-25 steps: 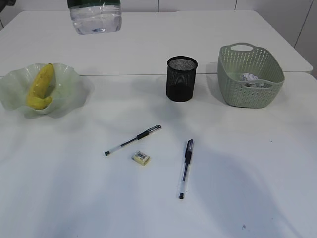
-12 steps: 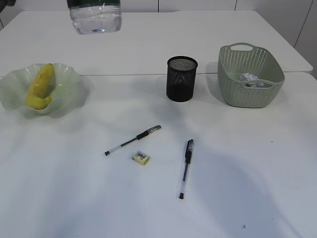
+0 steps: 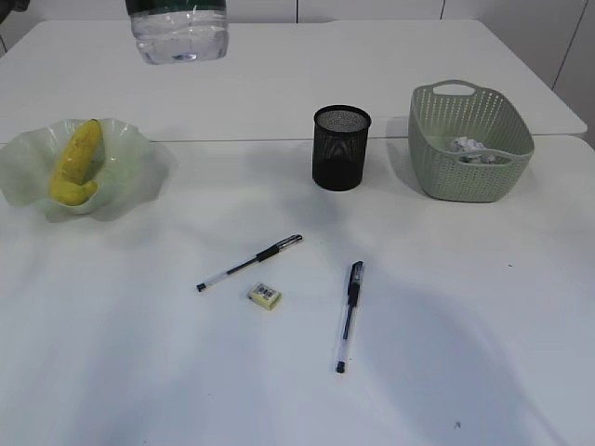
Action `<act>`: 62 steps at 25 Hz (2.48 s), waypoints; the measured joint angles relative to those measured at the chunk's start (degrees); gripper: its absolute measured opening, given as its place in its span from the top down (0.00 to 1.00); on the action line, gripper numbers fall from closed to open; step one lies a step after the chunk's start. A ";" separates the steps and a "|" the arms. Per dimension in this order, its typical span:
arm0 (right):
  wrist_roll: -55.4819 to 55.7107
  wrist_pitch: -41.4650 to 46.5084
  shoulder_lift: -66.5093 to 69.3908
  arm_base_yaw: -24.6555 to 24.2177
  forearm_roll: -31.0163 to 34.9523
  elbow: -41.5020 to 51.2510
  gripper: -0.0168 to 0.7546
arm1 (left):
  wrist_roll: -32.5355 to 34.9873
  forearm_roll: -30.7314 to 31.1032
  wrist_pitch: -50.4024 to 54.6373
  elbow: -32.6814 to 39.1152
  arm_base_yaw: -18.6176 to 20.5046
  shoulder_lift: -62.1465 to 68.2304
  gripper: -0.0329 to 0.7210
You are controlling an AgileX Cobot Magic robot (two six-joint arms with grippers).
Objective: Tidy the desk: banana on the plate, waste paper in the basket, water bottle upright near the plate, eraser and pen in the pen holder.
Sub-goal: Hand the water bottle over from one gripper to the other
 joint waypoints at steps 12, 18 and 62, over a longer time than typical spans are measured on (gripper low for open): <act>0.12 0.00 0.00 0.00 0.00 0.00 0.50 | 0.00 0.00 0.00 0.00 0.00 0.00 0.41; 0.60 0.00 0.00 0.00 0.00 0.00 0.49 | -0.09 0.00 0.00 0.00 0.00 0.00 0.41; 11.04 -1.03 -0.40 0.00 -3.73 -0.25 0.23 | 0.10 2.07 -0.33 0.00 -0.03 0.27 0.44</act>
